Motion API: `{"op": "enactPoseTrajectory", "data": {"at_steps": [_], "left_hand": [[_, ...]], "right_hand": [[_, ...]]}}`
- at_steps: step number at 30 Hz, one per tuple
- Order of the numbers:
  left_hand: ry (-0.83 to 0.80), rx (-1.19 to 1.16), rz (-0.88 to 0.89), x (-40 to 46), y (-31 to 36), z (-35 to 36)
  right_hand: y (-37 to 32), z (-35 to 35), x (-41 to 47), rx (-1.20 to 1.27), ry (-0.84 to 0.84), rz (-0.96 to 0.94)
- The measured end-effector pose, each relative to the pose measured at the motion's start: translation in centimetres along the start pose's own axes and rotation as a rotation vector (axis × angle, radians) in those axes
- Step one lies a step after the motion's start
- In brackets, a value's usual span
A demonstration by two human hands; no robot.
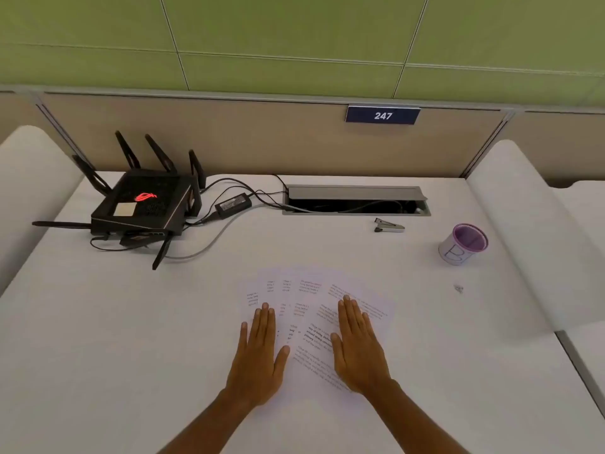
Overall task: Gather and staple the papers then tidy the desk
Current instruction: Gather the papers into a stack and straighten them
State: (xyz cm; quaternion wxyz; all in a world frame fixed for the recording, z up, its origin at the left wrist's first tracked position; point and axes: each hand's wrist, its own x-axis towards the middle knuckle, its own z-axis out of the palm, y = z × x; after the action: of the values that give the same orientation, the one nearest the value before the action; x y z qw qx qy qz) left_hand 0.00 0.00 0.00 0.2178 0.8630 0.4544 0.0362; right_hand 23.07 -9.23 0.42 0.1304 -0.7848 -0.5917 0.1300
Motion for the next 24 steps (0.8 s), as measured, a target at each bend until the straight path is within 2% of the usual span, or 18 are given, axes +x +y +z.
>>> {"op": "enactPoseTrajectory", "data": {"at_steps": [4, 7, 9, 13, 15, 17, 20, 24], "left_hand": [[-0.044, -0.014, -0.039, -0.7, -0.7, 1.2], [-0.036, -0.100, -0.044, -0.7, -0.8, 0.7], [0.032, -0.216, -0.055, -0.6, -0.6, -0.9], [0.265, -0.357, -0.143, 0.2, -0.5, -3.6], [0.311, -0.368, -0.168, 0.9, -1.9, -3.5], [0.296, -0.362, -0.187, 1.8, -3.8, -2.7], [0.201, -0.252, -0.264, 3.2, -5.8, -1.9], [-0.004, -0.145, -0.278, 4.5, -6.5, -1.5]], "right_hand": [[-0.1, 0.7, -0.5, 0.009, -0.083, 0.043], [-0.7, 0.4, 0.1, 0.196, -0.082, 0.064], [-0.9, 0.0, 0.5, 0.374, 0.009, 0.135], [-1.3, -0.6, 0.6, 0.501, 0.323, 0.205], [-1.3, -0.7, 0.4, 0.471, 0.395, 0.269], [-1.1, -0.6, 0.2, 0.334, 0.387, 0.333], [-0.5, -0.4, -0.2, 0.093, 0.267, 0.452], [-0.5, 0.5, -0.9, 0.029, 0.110, 0.555]]}}
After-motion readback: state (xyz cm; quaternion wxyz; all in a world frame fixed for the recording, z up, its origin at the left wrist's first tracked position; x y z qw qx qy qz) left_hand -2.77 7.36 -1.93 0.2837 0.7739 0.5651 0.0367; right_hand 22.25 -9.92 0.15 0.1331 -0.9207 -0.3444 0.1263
